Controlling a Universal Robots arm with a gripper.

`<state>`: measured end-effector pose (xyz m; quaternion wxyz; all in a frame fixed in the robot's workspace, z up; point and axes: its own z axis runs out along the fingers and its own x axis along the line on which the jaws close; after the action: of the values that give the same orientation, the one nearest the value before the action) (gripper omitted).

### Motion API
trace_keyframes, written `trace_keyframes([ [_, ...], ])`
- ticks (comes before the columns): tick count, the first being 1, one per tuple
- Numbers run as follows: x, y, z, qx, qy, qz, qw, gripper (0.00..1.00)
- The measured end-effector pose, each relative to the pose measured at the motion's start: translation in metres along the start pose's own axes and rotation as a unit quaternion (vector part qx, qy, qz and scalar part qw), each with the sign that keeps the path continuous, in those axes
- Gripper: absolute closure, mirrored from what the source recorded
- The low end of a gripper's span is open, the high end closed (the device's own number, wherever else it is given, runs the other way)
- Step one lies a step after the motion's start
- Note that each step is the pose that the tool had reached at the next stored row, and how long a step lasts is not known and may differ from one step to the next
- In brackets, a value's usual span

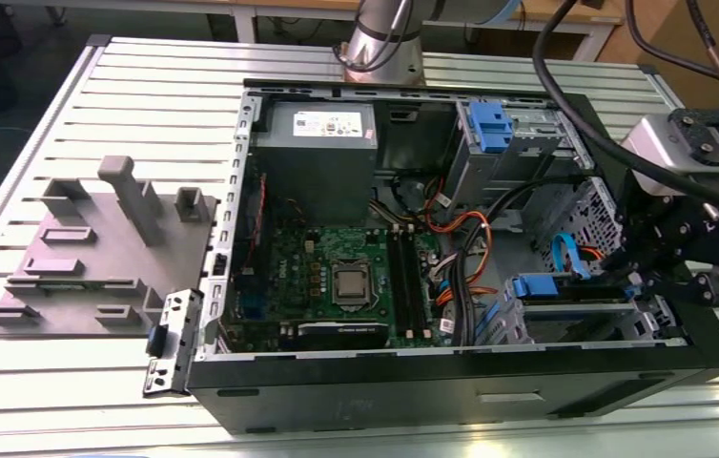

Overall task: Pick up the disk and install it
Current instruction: 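Insert the second disk wire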

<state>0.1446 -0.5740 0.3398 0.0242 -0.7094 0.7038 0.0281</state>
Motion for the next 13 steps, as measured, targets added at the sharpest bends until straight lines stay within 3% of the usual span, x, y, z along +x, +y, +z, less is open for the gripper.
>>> trace_keyframes([
  [3,-0.0001,-0.0037,0.0005,-0.0023,0.0004,0.0,1.0,0.76],
  [10,0.0,-0.0037,0.0006,-0.0023,0.0006,0.0,1.0,0.76],
  [12,0.0,-0.0037,0.0007,-0.0023,0.0005,0.0,1.0,0.78],
  [13,0.0,-0.0037,0.0007,-0.0023,0.0005,0.0,1.0,0.84],
])
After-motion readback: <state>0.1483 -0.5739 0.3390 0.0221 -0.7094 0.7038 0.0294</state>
